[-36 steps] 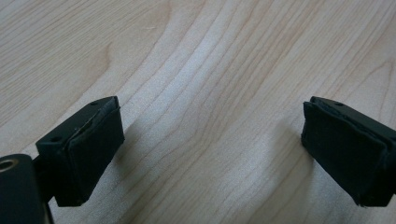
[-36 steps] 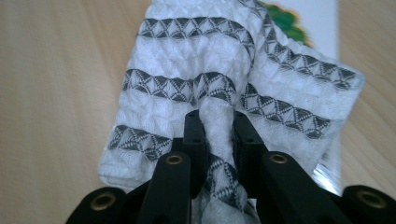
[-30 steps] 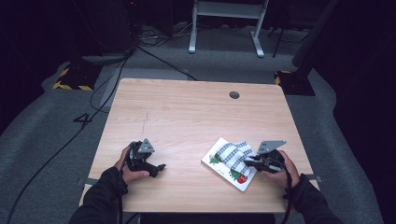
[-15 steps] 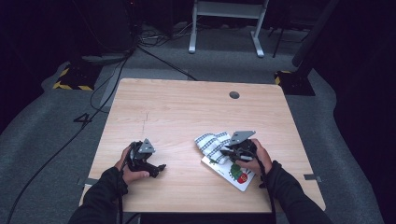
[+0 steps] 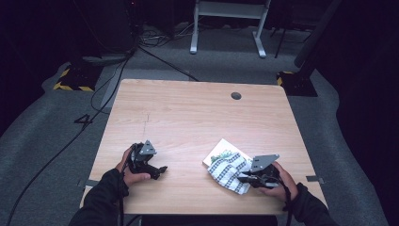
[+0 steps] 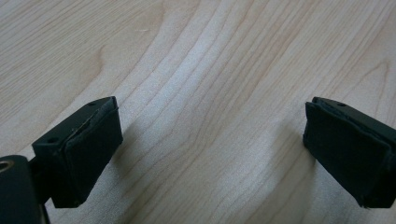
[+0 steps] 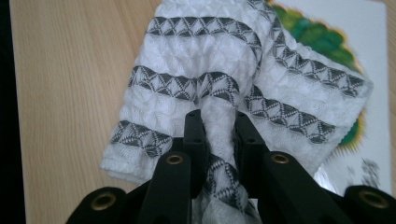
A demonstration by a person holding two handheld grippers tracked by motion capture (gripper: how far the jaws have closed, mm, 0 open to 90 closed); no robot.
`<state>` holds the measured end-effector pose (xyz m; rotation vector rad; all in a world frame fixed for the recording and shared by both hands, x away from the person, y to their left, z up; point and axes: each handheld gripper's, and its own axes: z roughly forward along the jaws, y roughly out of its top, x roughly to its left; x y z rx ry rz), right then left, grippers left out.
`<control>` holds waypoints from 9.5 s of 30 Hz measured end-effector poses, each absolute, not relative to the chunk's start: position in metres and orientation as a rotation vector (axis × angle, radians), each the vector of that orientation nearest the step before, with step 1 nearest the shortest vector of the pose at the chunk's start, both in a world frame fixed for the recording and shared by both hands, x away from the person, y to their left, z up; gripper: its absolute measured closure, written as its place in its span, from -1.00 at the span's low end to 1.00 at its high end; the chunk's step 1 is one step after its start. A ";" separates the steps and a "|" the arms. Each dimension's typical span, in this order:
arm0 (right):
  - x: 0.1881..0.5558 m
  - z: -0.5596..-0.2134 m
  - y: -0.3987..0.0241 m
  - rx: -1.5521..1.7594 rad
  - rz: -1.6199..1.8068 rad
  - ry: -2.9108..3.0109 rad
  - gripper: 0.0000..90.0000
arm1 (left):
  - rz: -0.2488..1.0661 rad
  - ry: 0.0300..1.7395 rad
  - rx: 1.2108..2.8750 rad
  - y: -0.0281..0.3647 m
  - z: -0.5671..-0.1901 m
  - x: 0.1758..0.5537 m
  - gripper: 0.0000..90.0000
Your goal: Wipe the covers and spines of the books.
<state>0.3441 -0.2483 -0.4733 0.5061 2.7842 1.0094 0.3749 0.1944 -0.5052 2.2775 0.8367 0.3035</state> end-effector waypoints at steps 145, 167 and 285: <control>0.358 -0.472 -0.205 0.409 0.979 2.770 0.76 | 0.293 0.807 2.287 0.191 -0.505 0.373 -0.89; 0.405 -0.470 -0.263 0.756 0.983 2.535 0.78 | 0.292 0.806 2.287 0.191 -0.505 0.373 -0.89; 0.388 -0.472 -0.310 0.764 0.836 2.896 0.48 | 0.148 0.477 2.413 0.065 -0.492 0.392 -0.05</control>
